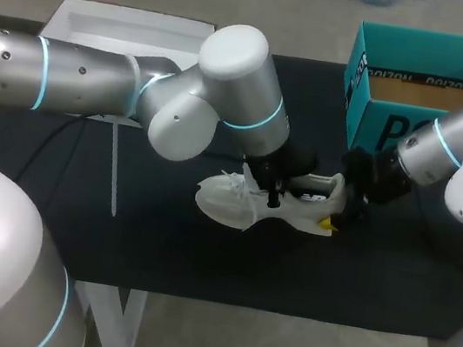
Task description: Take the shoe out of the shoebox, open the shoe tongue, remove and reinsert the insole, then place the shoe into the shoebox
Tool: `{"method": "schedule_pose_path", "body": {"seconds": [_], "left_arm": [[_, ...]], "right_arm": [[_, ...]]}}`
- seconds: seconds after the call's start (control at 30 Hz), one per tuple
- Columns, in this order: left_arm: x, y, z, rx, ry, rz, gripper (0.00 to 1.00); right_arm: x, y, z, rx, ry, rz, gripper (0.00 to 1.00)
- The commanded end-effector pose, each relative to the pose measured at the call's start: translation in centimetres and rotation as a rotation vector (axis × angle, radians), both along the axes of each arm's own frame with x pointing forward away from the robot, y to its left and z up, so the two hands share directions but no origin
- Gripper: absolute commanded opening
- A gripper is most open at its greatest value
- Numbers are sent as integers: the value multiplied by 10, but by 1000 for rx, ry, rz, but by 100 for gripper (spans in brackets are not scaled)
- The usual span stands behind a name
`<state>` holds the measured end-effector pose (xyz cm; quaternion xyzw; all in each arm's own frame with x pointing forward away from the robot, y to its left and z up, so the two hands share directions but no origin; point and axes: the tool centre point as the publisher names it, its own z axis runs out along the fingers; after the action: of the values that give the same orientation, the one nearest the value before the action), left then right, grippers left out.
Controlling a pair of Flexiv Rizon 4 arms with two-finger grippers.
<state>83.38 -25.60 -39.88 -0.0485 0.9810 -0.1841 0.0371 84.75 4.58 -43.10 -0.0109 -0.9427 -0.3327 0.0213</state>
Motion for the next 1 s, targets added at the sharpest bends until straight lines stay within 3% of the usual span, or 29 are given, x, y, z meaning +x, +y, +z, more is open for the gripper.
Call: {"method": "schedule_pose_path", "body": {"seconds": [0.03,0.53,1.0], "left_arm": [[2,10,9,-34,9,7,0],[14,23,35,-190,86,75,0],[13,27,74,-534,273,61,0]], "right_arm": [[-2,2,-1,-3,-1,0,0],[-2,2,-1,-3,-1,0,0],[-2,2,-1,-3,-1,0,0]]}}
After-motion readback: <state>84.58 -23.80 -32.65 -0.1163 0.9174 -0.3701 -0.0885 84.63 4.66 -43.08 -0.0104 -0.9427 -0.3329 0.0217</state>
